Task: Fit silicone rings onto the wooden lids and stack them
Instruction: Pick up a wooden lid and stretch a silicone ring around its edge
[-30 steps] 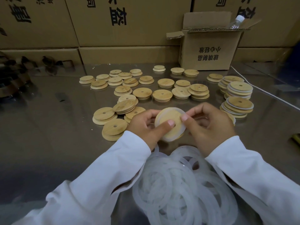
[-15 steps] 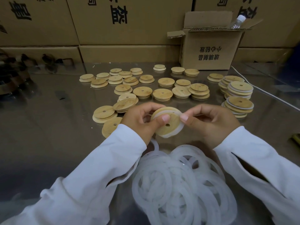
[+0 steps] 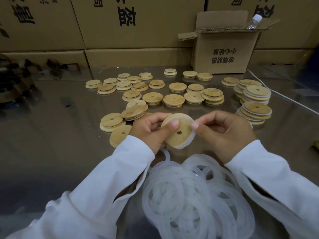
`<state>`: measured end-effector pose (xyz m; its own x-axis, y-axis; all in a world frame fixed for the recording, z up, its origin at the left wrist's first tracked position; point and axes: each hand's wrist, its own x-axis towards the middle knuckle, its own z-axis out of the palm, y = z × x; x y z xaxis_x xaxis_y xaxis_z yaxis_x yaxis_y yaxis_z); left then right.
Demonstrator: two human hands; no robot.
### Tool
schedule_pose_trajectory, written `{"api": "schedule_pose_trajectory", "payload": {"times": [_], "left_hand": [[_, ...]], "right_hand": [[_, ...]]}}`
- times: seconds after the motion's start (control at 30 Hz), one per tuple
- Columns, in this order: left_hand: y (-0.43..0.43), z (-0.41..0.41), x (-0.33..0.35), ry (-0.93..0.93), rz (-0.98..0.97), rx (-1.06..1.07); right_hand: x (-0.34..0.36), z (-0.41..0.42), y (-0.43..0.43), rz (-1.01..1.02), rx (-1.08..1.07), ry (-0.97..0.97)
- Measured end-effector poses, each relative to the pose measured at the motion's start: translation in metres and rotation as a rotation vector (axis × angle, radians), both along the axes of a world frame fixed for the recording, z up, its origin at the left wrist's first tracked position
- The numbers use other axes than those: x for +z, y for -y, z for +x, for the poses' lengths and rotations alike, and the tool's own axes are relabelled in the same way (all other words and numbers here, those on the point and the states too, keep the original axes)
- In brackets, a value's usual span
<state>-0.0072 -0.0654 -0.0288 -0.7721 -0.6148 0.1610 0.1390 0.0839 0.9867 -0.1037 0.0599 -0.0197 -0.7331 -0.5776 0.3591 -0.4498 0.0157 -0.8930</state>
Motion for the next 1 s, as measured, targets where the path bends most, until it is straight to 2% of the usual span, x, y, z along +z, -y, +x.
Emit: {"api": "schedule_pose_trajectory", "payload": {"times": [0.13, 0.3, 0.4, 0.47, 0.53, 0.67, 0.83, 1.0], "left_hand": [[-0.002, -0.001, 0.000, 0.002, 0.031, 0.038], [-0.003, -0.003, 0.000, 0.011, 0.069, -0.007], [-0.004, -0.005, -0.001, 0.059, 0.057, -0.025], [-0.004, -0.005, -0.003, 0.081, -0.031, -0.013], [-0.005, -0.004, -0.002, 0.078, -0.133, -0.013], [-0.002, -0.002, 0.001, 0.064, -0.214, -0.036], [0.002, -0.003, 0.004, 0.038, -0.162, -0.040], [0.005, -0.002, 0.005, 0.012, -0.120, -0.043]], "right_hand": [[-0.007, 0.004, 0.003, 0.006, -0.123, -0.176], [-0.008, 0.004, 0.004, 0.052, -0.219, -0.260], [-0.008, 0.003, 0.002, 0.148, -0.191, -0.316], [-0.008, 0.004, 0.002, 0.202, -0.131, -0.346], [-0.006, 0.005, 0.001, 0.233, -0.082, -0.360], [0.000, 0.003, 0.000, 0.231, -0.058, -0.335], [0.002, -0.005, 0.001, 0.220, -0.130, -0.353], [0.002, -0.007, 0.001, 0.232, -0.107, -0.325]]}}
